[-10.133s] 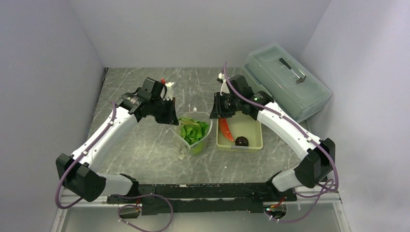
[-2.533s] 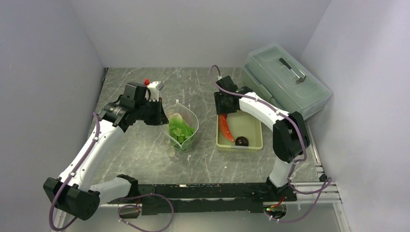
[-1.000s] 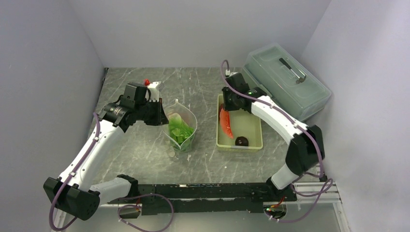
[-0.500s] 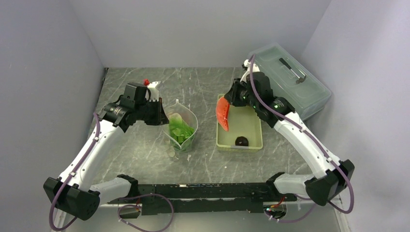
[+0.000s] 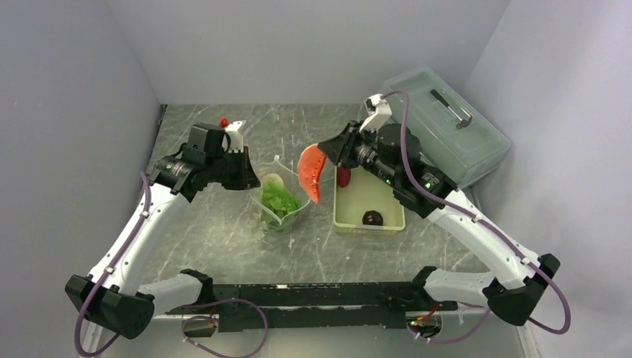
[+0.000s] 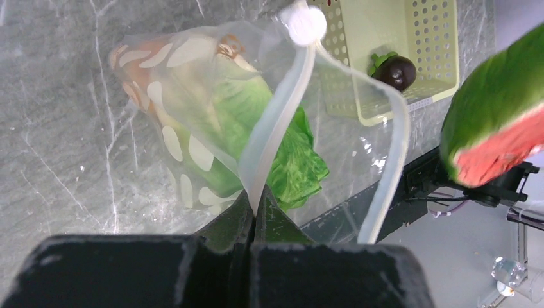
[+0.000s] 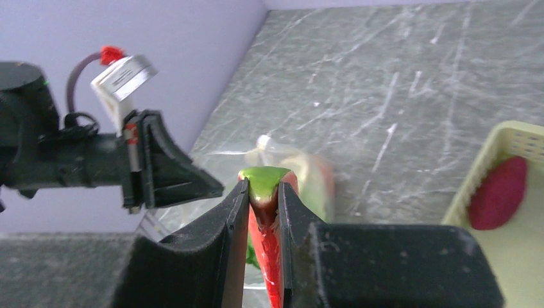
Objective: Place the food in the zip-top bag and seal the zipper
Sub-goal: Place the fake fruit in the zipper food storage bag.
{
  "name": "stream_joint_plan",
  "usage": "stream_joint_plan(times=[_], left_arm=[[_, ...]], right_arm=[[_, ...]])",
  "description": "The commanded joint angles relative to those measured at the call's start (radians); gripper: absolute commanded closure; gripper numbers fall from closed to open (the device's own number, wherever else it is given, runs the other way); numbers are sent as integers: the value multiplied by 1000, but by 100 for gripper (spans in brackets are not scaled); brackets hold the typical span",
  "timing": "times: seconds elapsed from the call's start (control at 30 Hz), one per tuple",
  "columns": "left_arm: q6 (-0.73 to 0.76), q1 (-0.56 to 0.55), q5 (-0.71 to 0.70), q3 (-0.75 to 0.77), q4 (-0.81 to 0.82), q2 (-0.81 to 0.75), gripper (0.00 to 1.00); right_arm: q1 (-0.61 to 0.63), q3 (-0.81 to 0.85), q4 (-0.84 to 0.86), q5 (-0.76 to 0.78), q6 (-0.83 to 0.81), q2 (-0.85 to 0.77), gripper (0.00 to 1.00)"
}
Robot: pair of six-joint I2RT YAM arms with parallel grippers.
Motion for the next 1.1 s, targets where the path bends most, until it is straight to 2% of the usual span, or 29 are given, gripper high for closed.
stream_joint_plan(times=[0.0,0.53,1.07], left_arm=[[-16,4,7,72,-2,6,100],[-55,4,7,118,-42,49,100],[-164,4,-29,160,-55,70,100]], right_arm=[[84,31,127,95,36,11,100],[203,-6,282,226,137,114,100],[236,-88,364,359,286,182,100]])
